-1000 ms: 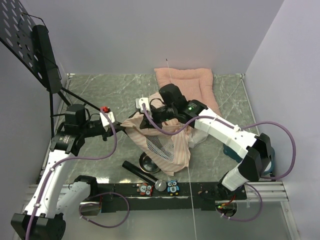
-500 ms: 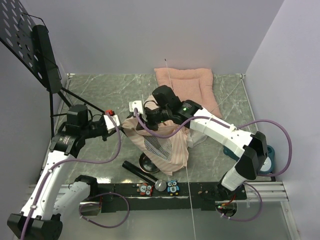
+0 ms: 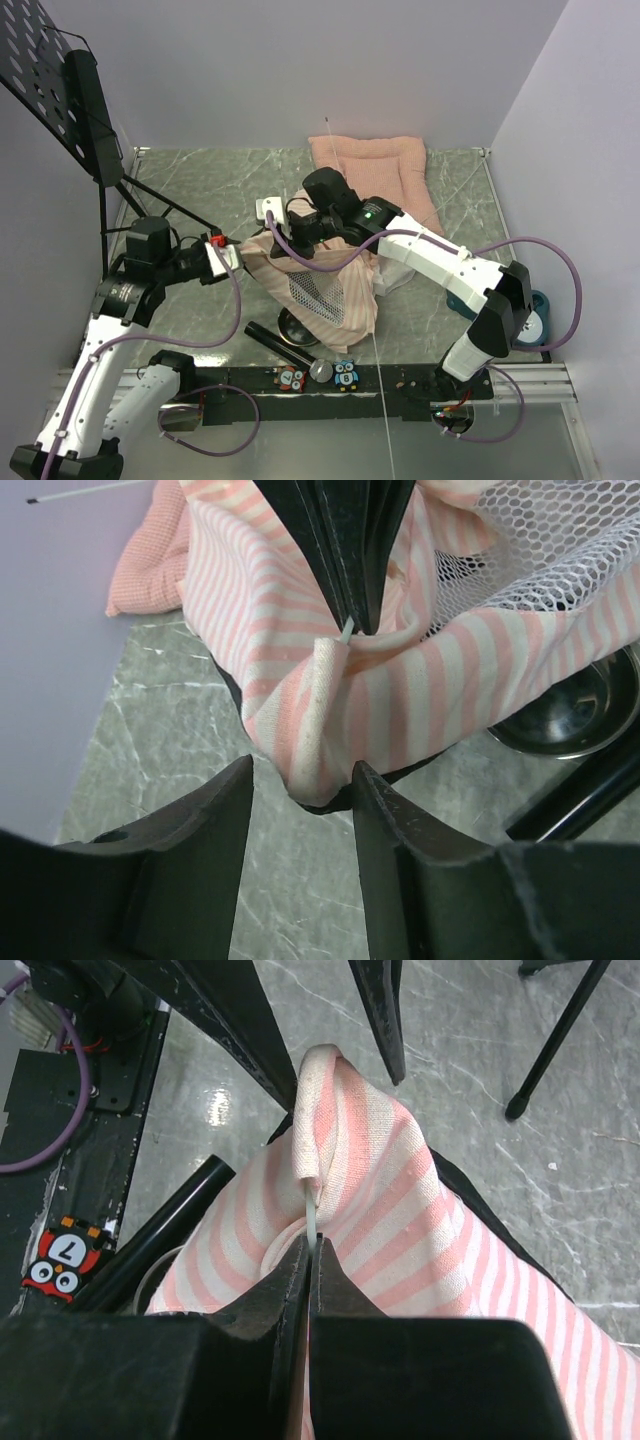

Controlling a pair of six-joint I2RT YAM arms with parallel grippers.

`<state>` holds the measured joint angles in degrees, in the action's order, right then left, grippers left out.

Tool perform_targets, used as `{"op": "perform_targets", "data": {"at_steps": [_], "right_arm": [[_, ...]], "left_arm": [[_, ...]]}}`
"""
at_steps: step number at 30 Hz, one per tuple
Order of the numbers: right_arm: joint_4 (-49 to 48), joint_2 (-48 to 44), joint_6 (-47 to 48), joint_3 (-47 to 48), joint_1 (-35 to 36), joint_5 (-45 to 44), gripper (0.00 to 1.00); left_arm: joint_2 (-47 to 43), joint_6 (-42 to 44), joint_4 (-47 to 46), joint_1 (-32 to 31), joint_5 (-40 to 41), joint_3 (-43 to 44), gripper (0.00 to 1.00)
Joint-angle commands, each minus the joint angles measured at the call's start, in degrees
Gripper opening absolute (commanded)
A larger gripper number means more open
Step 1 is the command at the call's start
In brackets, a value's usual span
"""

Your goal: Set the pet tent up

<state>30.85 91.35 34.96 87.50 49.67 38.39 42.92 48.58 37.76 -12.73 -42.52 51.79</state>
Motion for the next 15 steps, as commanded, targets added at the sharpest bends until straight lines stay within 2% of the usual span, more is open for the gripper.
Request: {"op": "perform_targets", "data": {"at_steps": [1, 9, 15], "right_arm": [[-0.1, -0.6, -0.9, 1.4, 0.1, -0.4, 0.0], [0.5, 0.2, -0.9, 1.8, 0.2, -0.9, 0.0], [0.6, 0.8, -1.8, 1.9, 0.2, -1.1, 0.0]], "left_arm": [[-1.3, 0.0, -2.5, -0.2, -1.9, 2.0, 0.48], [0.5, -1.2, -1.5, -0.8, -7.8, 5.6, 0.49], [2.7, -4.2, -3.8, -4.3, -6.1, 7.4, 0.41]]}}
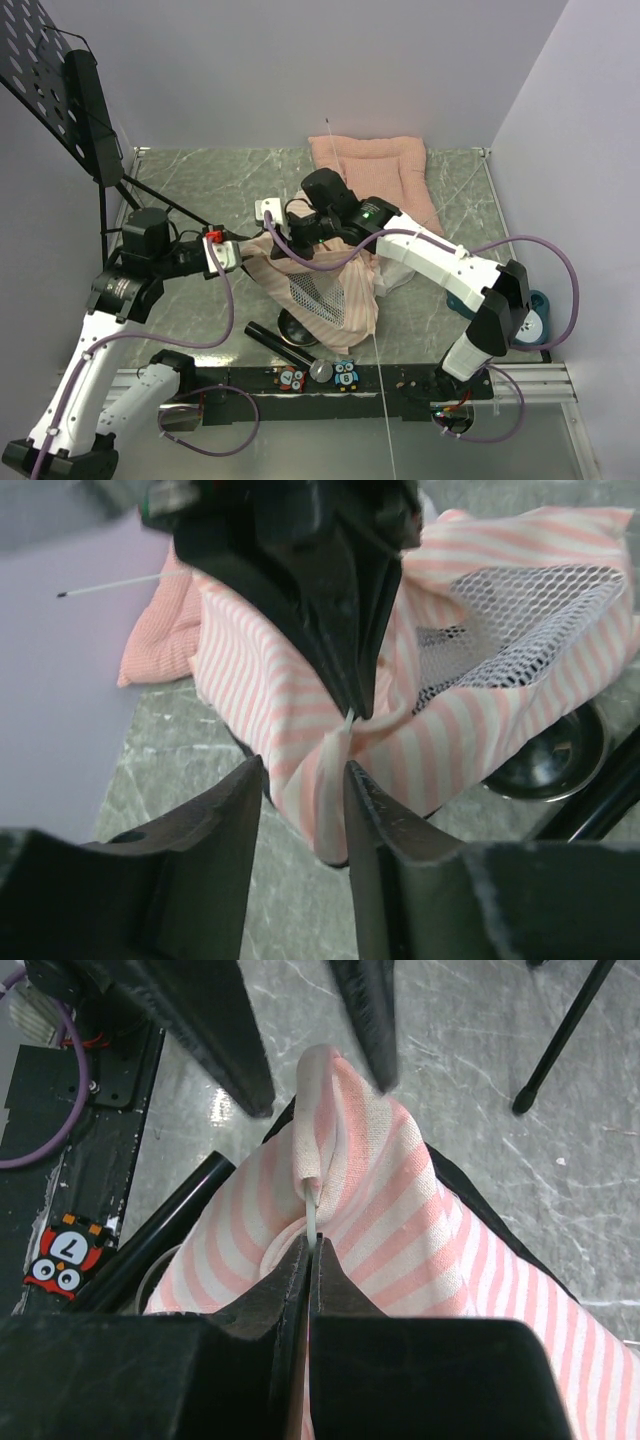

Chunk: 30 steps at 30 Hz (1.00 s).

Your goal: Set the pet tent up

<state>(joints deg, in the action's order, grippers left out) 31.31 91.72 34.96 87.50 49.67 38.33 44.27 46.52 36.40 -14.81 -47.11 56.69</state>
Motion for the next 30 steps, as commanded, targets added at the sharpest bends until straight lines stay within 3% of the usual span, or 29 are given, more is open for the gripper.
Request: {"op": "perform_targets", "data": {"at_steps": [1, 7, 22, 25, 28, 30], "right_arm": [[0.2, 0.5, -2.0, 1.9, 0.2, -1.1, 0.0], [0.2, 0.6, -2.4, 1.8, 0.3, -1.0, 0.0], [-0.8, 0.5, -2.7, 1.2, 0.1, -0.8, 0.0], [-0.7, 0.6, -2.8, 1.3, 0.2, -0.9, 0.0], [-0.5, 0.8, -2.9, 1.5, 0.2, -0.9, 0.0], [-0.8, 1.1, -3.4, 1.5, 0.2, -0.9, 0.0]], "left_arm": [[1.9, -2.0, -2.0, -2.9, -1.1, 2.6, 0.4], [2.5, -0.7, -0.8, -5.0, 0.1, 2.3, 0.34], [2.9, -1.3, -1.2, -6.9, 4.3, 0.0, 0.32], [3.8, -1.1, -0.7, -7.5, 4.3, 0.5, 0.21], [3.7, -0.6, -1.3, -8.1, 4.2, 0.4, 0.03], [3.7, -1.0, -1.9, -9.0, 4.7, 0.0, 0.01]]}}
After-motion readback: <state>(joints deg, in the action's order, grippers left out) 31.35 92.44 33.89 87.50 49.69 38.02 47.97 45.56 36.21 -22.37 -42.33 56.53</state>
